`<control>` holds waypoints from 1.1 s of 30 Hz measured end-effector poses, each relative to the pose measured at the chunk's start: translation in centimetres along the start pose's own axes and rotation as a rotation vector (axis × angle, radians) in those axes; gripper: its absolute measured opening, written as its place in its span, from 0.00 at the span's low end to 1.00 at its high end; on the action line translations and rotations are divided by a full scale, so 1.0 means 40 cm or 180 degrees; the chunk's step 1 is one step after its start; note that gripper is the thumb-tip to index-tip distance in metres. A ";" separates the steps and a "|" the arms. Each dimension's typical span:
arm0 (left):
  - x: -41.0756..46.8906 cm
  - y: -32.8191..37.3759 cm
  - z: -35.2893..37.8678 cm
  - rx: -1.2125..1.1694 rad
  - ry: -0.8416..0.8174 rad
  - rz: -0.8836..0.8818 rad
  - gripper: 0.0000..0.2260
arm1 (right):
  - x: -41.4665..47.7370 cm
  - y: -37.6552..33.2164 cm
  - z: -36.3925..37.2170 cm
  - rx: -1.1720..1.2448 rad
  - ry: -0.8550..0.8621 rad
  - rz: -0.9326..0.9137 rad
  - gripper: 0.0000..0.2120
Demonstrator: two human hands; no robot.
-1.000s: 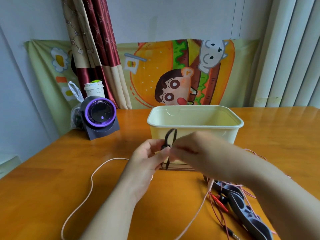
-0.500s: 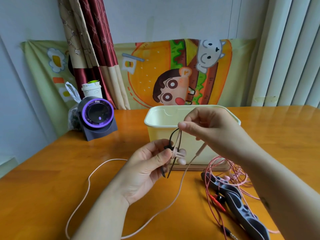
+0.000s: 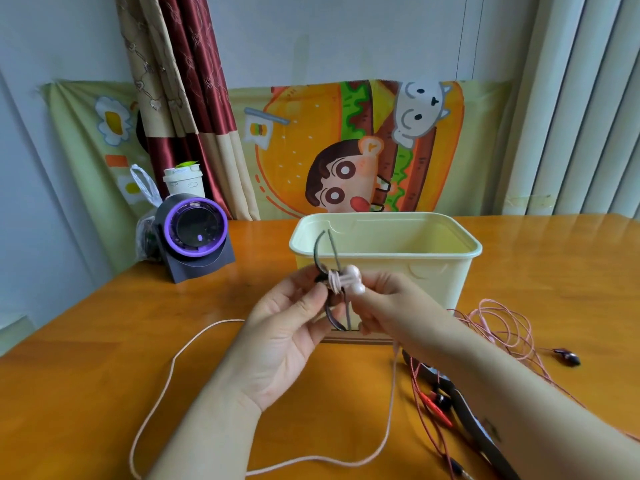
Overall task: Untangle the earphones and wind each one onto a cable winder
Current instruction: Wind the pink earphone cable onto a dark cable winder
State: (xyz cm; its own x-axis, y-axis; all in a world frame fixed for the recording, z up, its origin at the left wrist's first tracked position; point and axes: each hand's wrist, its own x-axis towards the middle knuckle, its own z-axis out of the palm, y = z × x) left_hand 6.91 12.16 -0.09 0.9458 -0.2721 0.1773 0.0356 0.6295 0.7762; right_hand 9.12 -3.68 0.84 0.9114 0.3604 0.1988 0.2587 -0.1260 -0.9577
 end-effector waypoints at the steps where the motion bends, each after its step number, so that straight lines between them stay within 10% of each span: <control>1: 0.004 0.001 -0.003 0.0001 0.0107 0.0069 0.14 | 0.001 0.003 0.003 -0.0289 0.0040 -0.0059 0.24; 15: 0.026 -0.021 -0.053 0.1131 0.0956 0.0373 0.10 | -0.044 -0.054 0.009 -0.2650 -0.1174 0.0179 0.12; 20: 0.014 -0.030 -0.052 0.2834 0.0906 0.0446 0.08 | -0.058 -0.112 -0.007 -0.2930 -0.0670 -0.0412 0.13; 33: -0.008 -0.024 -0.019 0.2738 -0.0330 -0.0074 0.10 | -0.031 -0.118 -0.106 -0.1500 0.0744 -0.0600 0.11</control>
State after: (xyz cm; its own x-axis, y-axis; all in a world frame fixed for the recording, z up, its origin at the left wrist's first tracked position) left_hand 6.81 12.19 -1.34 0.9121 -0.3694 0.1776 -0.2417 -0.1349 0.9609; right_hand 8.14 -7.46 6.01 0.8683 0.2088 0.4499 0.4904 -0.4981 -0.7151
